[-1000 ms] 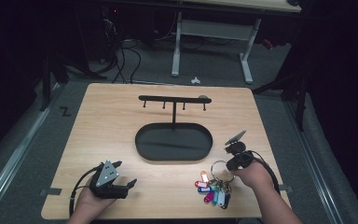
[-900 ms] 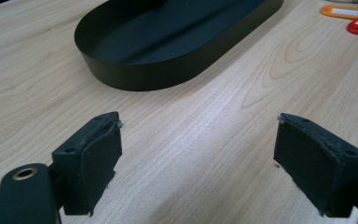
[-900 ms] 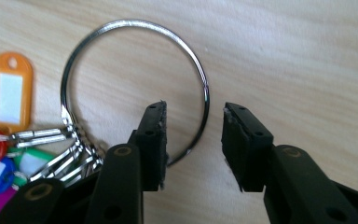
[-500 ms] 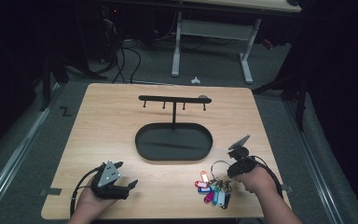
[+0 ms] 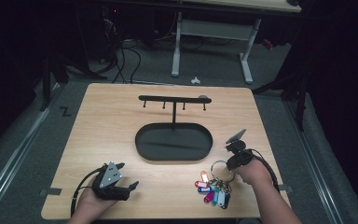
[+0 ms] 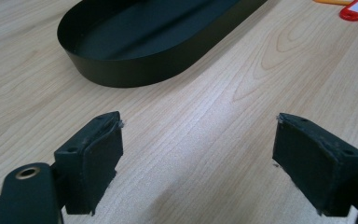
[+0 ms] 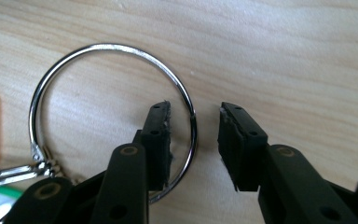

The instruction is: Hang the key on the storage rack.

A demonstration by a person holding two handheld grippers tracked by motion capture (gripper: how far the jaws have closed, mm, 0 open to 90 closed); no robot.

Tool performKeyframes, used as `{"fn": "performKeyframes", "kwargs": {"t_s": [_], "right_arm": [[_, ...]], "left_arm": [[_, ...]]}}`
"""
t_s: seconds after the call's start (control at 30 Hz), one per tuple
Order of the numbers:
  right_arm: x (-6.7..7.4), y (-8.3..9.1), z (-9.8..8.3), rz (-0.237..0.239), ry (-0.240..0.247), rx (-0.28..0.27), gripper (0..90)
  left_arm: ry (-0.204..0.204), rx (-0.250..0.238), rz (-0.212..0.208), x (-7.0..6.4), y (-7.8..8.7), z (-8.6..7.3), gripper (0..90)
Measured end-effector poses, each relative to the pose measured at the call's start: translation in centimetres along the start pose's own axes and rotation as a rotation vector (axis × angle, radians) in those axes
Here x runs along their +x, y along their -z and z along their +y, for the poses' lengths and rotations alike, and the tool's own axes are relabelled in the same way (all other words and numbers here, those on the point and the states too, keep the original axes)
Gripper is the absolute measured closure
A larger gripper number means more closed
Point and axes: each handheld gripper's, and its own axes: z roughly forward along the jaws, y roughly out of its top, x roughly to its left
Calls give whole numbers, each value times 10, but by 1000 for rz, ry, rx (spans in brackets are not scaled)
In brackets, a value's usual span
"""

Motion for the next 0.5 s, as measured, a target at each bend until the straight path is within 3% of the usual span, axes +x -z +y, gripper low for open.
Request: {"fn": "performKeyframes", "kwargs": {"t_s": [0.07,0.2,0.27,0.4,0.5], "right_arm": [[0,0,3,6,12,-12,664],[1,-1,7,28,18,10,822],[1,-1,6,27,37,18,860],[-1,1,-6,21,44,52,862],[-7,3,-25,26,35,49,840]], "left_arm": [[-5,5,-1,0,0,0,166],[-5,7,-4,-1,-1,0,166],[-7,8,-4,-1,-1,0,167],[-9,12,-3,-1,0,-1,167],[-16,16,-7,-1,-2,-1,168]]}}
